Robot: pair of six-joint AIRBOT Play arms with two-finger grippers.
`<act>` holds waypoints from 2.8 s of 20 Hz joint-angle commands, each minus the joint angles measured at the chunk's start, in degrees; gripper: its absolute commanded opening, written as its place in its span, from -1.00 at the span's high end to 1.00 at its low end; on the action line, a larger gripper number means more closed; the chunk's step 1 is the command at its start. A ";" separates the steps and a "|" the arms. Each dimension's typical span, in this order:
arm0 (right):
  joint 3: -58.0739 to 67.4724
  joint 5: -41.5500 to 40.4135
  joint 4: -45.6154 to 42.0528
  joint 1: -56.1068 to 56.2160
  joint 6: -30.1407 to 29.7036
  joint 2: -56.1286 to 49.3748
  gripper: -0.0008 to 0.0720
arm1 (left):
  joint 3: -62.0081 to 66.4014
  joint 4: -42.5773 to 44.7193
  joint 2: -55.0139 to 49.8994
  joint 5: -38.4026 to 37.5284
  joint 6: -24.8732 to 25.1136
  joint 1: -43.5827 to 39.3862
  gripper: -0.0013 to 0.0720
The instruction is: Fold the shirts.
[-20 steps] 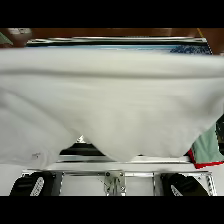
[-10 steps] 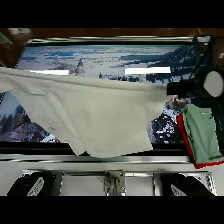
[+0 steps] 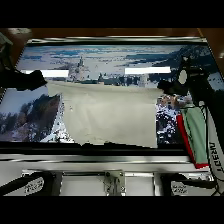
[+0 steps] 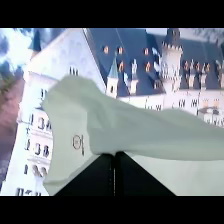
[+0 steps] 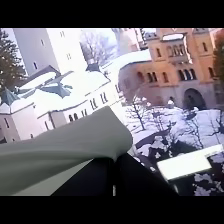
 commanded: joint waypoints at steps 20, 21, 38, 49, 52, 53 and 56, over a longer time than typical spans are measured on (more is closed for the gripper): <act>-20.65 19.02 25.31 -27.96 -27.63 12.92 -0.65 | -47.82 -27.08 7.78 -3.30 15.04 7.10 -0.87; -21.66 18.38 26.14 -27.52 -27.67 12.92 -0.65 | -50.31 -31.87 7.78 0.26 16.90 6.71 -0.87; -21.99 14.62 28.79 -24.26 -27.15 12.92 -0.65 | -52.24 -35.04 1.79 2.36 18.97 0.31 -0.96; -27.08 20.33 21.77 -24.28 -27.52 12.85 -0.65 | -50.53 -47.52 2.23 6.45 27.10 -0.24 0.88; -36.74 17.00 29.81 -24.26 -30.71 12.85 -0.66 | -48.41 -47.25 3.15 4.33 27.36 -0.26 0.88; -39.23 14.49 30.97 -24.26 -32.41 12.85 -0.66 | -47.60 -47.30 3.69 3.48 28.24 -0.26 0.88; -43.63 10.19 33.29 -24.22 -31.52 12.85 -0.66 | -44.70 -47.30 5.90 -0.26 30.16 -0.26 0.88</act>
